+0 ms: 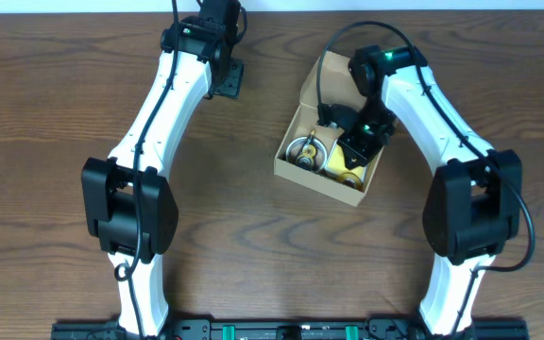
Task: Pack container
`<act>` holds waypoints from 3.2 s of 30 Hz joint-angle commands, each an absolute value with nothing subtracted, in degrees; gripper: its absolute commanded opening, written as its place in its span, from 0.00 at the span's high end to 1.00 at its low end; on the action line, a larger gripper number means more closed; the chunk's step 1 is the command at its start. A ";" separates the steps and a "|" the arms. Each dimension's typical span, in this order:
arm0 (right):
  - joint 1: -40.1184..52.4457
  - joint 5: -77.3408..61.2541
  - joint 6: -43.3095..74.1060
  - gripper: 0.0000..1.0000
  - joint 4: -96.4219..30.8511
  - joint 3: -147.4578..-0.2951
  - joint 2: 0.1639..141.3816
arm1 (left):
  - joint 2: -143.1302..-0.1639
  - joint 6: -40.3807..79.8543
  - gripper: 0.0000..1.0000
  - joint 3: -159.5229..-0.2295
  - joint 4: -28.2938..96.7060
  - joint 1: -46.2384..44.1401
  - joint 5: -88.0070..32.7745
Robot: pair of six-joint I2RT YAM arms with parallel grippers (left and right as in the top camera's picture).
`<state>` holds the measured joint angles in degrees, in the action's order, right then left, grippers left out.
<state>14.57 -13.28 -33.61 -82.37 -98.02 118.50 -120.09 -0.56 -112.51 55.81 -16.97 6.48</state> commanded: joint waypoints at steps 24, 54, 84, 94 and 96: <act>5.45 -0.82 -27.70 0.99 -66.52 -97.51 117.89 | -117.49 -0.45 0.32 -112.03 54.59 -16.91 1.63; 7.42 13.45 -22.59 0.07 -55.59 -115.96 114.04 | -117.64 -1.06 0.24 -112.03 48.90 -19.31 -0.16; 18.24 -5.30 -14.37 0.98 -62.30 -85.34 114.08 | -117.62 -2.57 0.31 -112.03 52.16 -19.31 -1.13; 21.15 -6.26 -13.47 0.99 -61.87 -85.34 114.08 | -117.62 -2.59 0.31 -112.03 52.25 -19.31 -1.10; 21.06 -6.02 -13.26 0.99 -61.49 -85.34 114.08 | -117.62 -2.59 0.30 -112.03 52.25 -19.31 -1.10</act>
<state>20.69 -5.08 -14.46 -61.73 -85.67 113.99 -119.98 -1.93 -112.51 52.07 -19.55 -1.13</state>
